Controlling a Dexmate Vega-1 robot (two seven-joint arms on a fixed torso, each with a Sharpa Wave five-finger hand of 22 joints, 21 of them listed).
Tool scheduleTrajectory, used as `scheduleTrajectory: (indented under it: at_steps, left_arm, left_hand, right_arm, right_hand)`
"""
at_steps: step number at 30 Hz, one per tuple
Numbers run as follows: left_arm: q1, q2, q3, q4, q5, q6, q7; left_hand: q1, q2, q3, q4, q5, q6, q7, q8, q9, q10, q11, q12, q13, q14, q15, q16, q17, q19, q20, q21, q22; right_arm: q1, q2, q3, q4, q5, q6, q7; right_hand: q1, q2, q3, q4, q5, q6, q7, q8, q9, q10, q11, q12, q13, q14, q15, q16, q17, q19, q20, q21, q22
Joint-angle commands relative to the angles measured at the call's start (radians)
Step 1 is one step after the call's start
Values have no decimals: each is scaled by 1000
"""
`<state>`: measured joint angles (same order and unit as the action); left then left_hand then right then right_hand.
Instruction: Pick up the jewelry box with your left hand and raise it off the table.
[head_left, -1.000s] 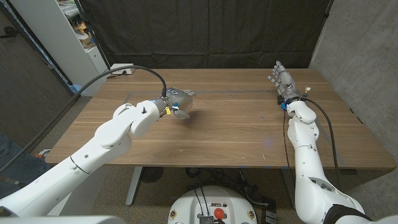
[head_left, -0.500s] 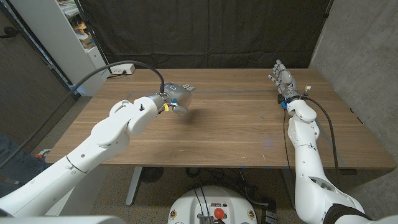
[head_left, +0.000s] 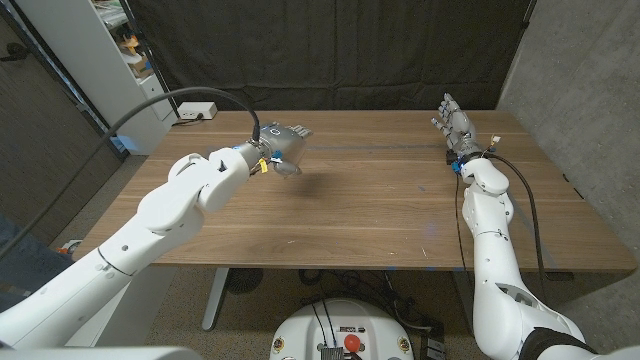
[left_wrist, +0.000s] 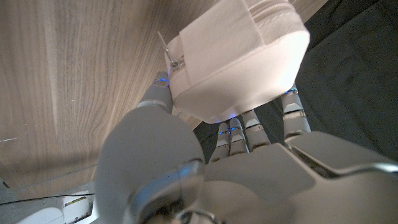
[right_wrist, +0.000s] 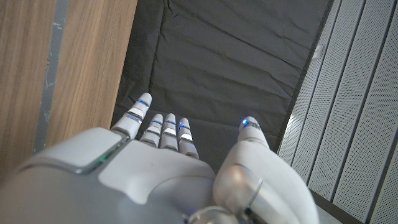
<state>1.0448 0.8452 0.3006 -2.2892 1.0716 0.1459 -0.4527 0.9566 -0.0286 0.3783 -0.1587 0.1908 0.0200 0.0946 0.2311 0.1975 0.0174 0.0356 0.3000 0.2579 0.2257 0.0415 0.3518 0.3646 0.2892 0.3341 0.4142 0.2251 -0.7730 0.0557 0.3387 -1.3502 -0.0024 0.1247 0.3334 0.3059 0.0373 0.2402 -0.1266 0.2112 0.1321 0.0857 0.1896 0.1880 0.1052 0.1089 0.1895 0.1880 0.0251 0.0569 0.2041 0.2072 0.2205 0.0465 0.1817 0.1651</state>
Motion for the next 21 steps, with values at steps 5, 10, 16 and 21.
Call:
scheduleTrajectory:
  at_steps: [5, 10, 16, 21]
  left_arm:
    - [-27, 0, -32, -29, 9, -16, -14]
    - [-39, -2, -31, -31, 14, -24, -17]
    - [-52, -6, -30, -37, 23, -28, -26]
    - [-54, -10, -30, -40, 28, -29, -33]
  left_hand:
    - [89, 82, 8, 0, -6, 8, 5, 3, 5, 6, 2, 5, 5, 14, 0, 3, 7, 131, -121, 22, 1]
    - [89, 80, 8, 0, -6, 10, 4, 2, 5, 6, 0, 4, 5, 15, 0, 2, 8, 132, -120, 23, 1]
    - [88, 79, 9, 0, -7, 11, 4, 2, 6, 7, -1, 5, 5, 15, -2, 1, 9, 132, -120, 24, 0]
    - [88, 79, 11, 1, -7, 12, 3, 1, 6, 10, -2, 5, 5, 21, -1, 2, 11, 132, -120, 25, 0]
  right_arm:
    - [-7, 5, -1, -6, -4, -6, -2]
    - [-5, 6, -2, -1, -5, -3, -5]
    - [-5, 7, -2, 4, -4, 1, -6]
    - [-5, 6, 0, 7, -3, 2, -7]
  right_hand:
    - [-1, -10, -6, 2, 5, 4, 1, 7, 3, -7, 4, 8, 4, 3, 10, 2, 1, 6, 5, 9, 5]
    - [-1, -10, -6, 2, 5, 4, 2, 7, 3, -7, 4, 8, 4, 3, 11, 2, 1, 7, 5, 9, 5]
    - [-3, -10, -7, 3, 4, 5, 2, 7, 3, -7, 4, 8, 4, 4, 11, 2, 1, 7, 5, 9, 5]
    - [-4, -10, -8, 3, 4, 5, 2, 7, 3, -7, 4, 8, 4, 3, 11, 2, 2, 7, 5, 8, 5]
